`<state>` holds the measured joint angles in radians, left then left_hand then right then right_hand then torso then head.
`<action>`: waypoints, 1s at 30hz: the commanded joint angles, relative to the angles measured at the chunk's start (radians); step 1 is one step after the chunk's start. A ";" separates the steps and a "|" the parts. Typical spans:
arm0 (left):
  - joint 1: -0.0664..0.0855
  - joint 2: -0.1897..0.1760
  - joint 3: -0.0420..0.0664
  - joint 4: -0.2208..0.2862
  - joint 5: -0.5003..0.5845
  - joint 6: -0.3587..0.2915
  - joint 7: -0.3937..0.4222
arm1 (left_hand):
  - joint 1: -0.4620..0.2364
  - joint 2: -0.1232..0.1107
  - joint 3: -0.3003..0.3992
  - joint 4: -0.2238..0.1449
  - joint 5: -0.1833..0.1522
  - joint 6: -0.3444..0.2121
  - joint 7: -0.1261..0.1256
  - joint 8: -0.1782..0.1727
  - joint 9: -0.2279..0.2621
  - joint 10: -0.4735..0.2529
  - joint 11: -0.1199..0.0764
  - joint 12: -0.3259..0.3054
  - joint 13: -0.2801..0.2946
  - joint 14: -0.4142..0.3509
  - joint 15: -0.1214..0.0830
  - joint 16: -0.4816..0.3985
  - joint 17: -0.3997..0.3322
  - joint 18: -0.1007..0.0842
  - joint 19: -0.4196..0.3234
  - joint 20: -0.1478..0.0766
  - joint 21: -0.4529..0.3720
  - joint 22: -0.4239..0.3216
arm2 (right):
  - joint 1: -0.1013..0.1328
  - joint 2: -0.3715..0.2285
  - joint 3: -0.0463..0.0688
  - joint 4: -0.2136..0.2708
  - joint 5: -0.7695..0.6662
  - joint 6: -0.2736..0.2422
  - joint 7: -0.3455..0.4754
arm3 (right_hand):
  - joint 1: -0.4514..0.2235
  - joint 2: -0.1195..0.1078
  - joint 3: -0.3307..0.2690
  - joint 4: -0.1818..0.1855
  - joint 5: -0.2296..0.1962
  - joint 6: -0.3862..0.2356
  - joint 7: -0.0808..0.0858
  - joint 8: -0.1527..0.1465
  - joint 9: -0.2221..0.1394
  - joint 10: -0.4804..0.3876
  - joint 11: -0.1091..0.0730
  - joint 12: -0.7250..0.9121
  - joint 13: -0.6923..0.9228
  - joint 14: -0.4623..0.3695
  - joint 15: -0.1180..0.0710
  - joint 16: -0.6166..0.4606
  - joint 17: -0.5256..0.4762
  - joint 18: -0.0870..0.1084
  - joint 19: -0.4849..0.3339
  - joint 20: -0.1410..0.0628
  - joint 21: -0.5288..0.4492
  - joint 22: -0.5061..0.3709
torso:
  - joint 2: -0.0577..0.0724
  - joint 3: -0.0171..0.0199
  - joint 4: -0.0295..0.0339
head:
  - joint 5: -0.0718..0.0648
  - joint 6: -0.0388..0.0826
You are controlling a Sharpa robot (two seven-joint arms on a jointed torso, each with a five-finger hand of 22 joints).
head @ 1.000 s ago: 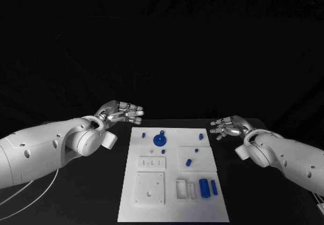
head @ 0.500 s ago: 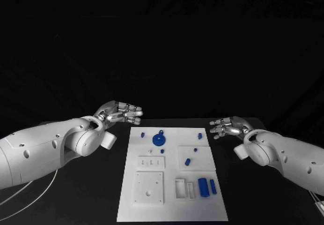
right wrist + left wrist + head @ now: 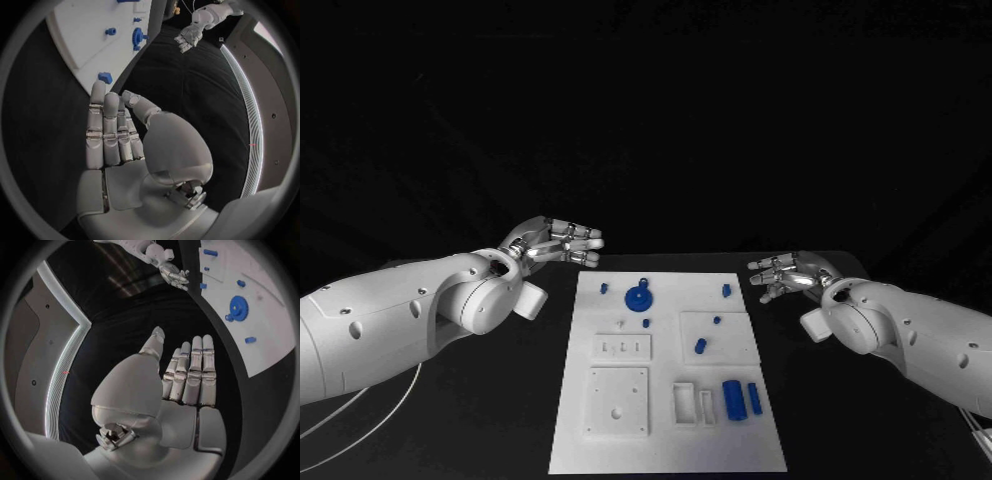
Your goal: Assemble the parts on the task board
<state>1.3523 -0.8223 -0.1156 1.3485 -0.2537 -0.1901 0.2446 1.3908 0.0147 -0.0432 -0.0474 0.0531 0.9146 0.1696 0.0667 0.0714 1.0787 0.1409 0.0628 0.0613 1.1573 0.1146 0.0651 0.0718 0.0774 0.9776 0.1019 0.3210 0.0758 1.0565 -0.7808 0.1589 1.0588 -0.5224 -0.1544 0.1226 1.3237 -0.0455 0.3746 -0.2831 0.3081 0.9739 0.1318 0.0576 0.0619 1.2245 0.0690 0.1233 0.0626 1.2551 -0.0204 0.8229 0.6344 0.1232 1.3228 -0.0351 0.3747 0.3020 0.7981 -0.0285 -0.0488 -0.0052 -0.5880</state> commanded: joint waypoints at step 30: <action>-0.002 0.007 0.001 -0.006 0.001 0.030 0.000 | -0.004 0.010 -0.001 -0.001 0.002 -0.001 0.005 -0.002 -0.001 0.002 0.002 -0.004 0.000 0.000 0.008 -0.003 0.001 0.010 -0.001 0.005 0.000 0.000 | -0.001 0.035 -0.006 0.023 -0.699 -0.210 0.001 | -0.064 -0.022 -0.193 0.021 0.060 0.009 -0.045 0.005 0.002 -0.037 -0.100 0.579 0.711 0.212 -0.062 0.404 0.721 0.019 0.190 -0.063 0.197 0.072 | 0.000 -0.0010 0.0021 | -0.001 -0.005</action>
<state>1.3509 -0.8173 -0.1156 1.3424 -0.2538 -0.1792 0.2413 1.3869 0.0186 -0.0432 -0.0474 0.0532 0.9146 0.1696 0.0667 0.0714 1.0788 0.1409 0.0628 0.0613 1.1573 0.1146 0.0651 0.0719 0.0774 0.9776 0.1019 0.3210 0.0758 1.0562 -0.7462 0.1530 1.0799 -1.1524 -0.3408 0.1300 1.2595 -0.0595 0.1792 -0.2622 0.3645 0.9867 0.0846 0.0658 0.0650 1.1795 -0.0285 0.7181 0.7857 1.4645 -0.0770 1.2306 1.3084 0.1562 1.4664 -0.0936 0.5726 0.3760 0.7983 -0.0297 -0.0472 -0.0064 -0.5922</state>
